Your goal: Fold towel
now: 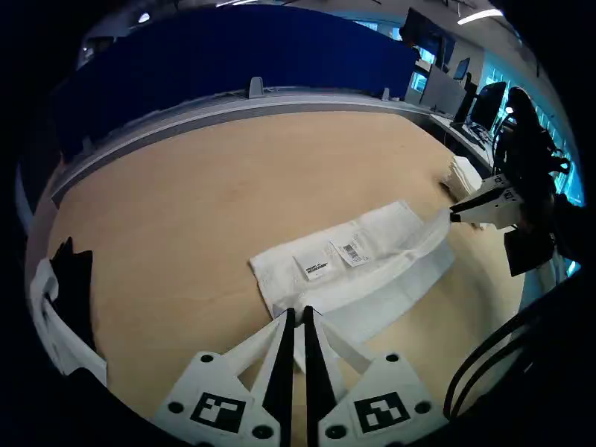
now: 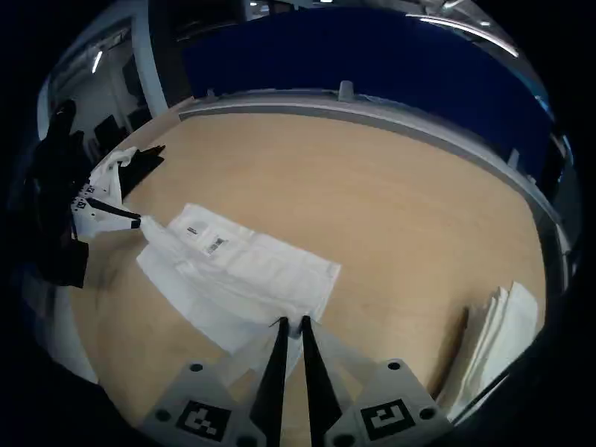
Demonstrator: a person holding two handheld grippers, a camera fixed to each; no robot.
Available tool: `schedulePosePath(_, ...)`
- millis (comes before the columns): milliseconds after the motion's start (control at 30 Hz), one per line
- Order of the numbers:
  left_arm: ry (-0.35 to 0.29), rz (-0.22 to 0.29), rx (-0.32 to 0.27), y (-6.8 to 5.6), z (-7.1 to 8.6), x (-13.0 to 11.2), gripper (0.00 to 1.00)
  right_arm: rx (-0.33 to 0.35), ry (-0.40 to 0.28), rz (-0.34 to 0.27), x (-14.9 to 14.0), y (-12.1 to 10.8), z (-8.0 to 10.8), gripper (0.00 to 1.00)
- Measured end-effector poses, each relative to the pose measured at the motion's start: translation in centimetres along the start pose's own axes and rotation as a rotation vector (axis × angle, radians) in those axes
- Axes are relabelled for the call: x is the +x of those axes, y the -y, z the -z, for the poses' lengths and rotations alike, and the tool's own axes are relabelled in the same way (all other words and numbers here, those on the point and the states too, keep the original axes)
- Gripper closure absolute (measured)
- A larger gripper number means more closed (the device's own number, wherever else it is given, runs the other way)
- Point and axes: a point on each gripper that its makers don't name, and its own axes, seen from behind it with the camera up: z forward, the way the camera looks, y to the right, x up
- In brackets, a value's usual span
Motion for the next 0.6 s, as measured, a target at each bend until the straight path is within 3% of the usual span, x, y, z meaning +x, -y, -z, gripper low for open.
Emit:
schedulePosePath(400, 0.024, 0.004, 0.01, 1.0, -1.1, -0.4, 0.9, -0.016, 0.008, 0.003, 0.6, -0.5, -1.4, 0.86)
schedulePosePath(600, 0.022, -0.005, 0.052, 2.1, -1.8, -0.4, 0.82, -0.048, 0.01, 0.011, 0.6, -1.0, -1.9, 0.79)
